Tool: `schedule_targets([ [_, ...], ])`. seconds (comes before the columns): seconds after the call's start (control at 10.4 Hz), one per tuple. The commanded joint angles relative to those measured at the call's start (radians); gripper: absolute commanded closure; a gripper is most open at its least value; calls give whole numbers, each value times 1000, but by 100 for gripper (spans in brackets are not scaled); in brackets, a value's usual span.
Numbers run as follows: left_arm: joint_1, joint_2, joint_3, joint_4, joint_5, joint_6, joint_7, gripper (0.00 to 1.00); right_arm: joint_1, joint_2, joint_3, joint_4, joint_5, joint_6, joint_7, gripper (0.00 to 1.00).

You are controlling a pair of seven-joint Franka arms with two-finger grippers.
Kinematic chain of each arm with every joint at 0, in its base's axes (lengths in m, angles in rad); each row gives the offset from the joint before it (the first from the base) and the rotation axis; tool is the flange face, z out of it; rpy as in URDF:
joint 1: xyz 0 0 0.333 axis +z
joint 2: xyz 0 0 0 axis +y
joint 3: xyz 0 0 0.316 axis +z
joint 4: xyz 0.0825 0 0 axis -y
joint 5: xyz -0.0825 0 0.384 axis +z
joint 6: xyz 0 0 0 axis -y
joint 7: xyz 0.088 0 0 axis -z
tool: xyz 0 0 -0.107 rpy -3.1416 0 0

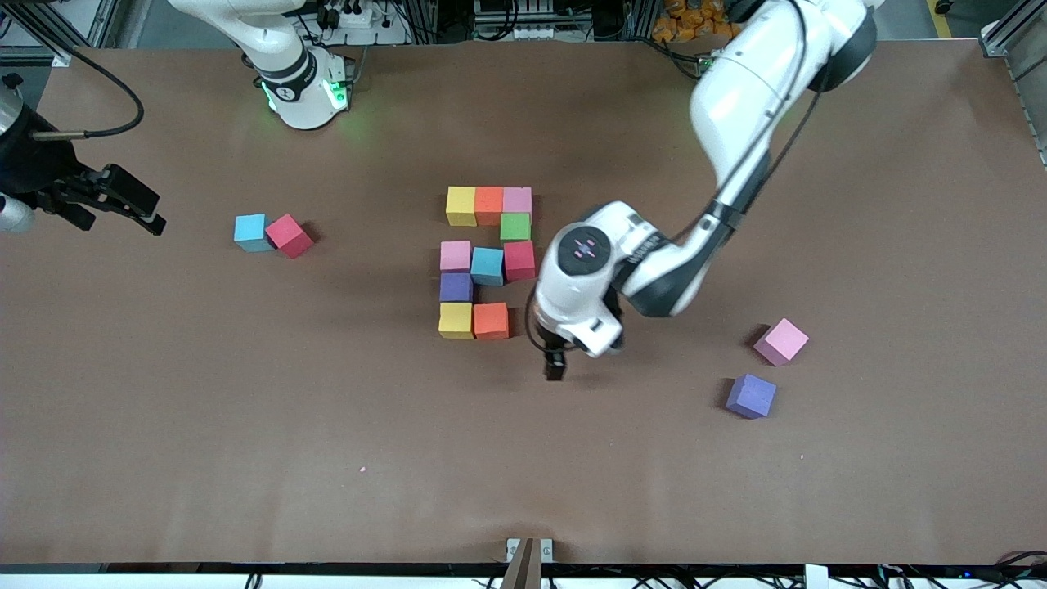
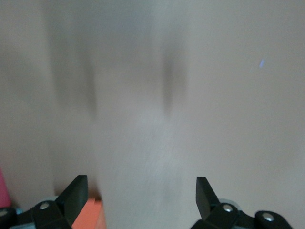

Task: Form number 2 with 11 blocks
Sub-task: 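Move the left gripper back toward the light pink cube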

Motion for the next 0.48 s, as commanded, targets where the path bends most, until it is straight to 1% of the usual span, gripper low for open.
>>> schedule_targets([
  [0.0, 91, -34, -30, -37, -17, -60, 147, 0, 1, 19, 2, 33, -3, -23, -28, 0],
  [0.19, 168, -43, -30, -53, -16, -86, 287, 0, -2, 22, 2, 44, -2, -30, -30, 0],
  [0.29, 205, -47, -30, -62, -16, -115, 355, 0, 3, 31, 2, 68, -5, -44, -28, 0],
  [0.38, 245, -64, -30, -85, -16, -149, 414, 0, 3, 46, 2, 119, -3, -87, -28, 0],
])
